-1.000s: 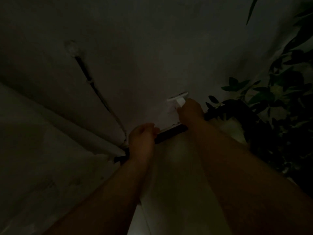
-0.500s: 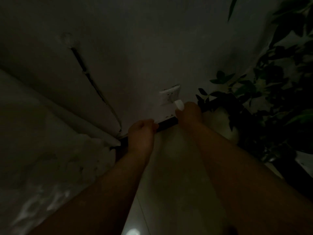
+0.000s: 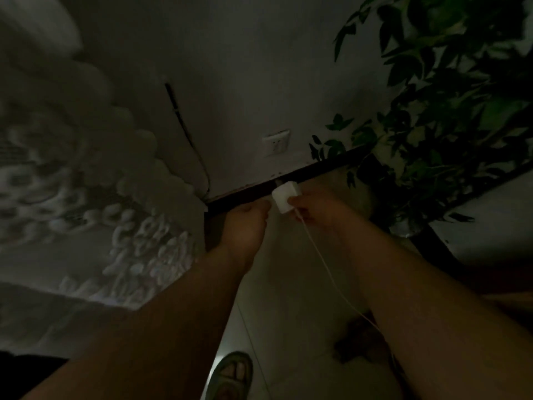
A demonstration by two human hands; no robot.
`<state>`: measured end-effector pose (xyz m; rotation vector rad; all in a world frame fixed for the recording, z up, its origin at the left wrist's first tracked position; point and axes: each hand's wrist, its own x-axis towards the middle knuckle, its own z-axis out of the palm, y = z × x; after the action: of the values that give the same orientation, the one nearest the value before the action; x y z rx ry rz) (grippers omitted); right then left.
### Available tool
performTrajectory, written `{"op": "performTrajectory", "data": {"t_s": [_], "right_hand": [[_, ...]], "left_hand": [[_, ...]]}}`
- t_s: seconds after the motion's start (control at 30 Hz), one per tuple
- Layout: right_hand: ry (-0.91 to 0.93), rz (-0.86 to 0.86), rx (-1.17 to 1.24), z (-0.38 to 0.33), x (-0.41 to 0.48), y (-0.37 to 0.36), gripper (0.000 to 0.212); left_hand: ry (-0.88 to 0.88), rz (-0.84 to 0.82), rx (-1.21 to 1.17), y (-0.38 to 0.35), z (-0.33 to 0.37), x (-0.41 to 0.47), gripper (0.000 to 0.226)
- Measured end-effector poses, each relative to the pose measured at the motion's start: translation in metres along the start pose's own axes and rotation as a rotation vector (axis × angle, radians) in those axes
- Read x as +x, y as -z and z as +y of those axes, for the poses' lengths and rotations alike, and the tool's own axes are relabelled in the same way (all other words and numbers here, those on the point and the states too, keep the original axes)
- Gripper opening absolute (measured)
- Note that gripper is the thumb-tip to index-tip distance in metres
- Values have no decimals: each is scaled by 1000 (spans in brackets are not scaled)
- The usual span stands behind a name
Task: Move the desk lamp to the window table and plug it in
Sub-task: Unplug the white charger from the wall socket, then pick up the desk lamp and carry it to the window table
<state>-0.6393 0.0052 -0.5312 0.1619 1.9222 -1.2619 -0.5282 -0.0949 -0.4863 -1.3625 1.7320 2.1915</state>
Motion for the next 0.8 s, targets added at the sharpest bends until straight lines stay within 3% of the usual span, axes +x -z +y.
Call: {"op": "performTrajectory", "data": {"t_s": [0.13,0.33,0.5,0.6,0.67,0.8], "right_hand": [[-42,-172,61,9,-49,-8,11],[-17,-212,39,16,-105,-11,41],[-31,-190,56,19,-132,-18,43],[-10,-206,65,21,-146,-21,28],[14,-201,4,25,-155,-22,33],[29,-39,-144,50,-182,-23,38]], "left_hand": [[32,-29,47,4,0,-37,27],[103,-75,-33,4,-6,-77,36],[122,-30,-22,12,-8,-93,16],[72,-11,-4,17,-8,-99,18],[57,-33,-45,20,-6,-105,14],[44,-76,-132,29,1,-125,21]]}}
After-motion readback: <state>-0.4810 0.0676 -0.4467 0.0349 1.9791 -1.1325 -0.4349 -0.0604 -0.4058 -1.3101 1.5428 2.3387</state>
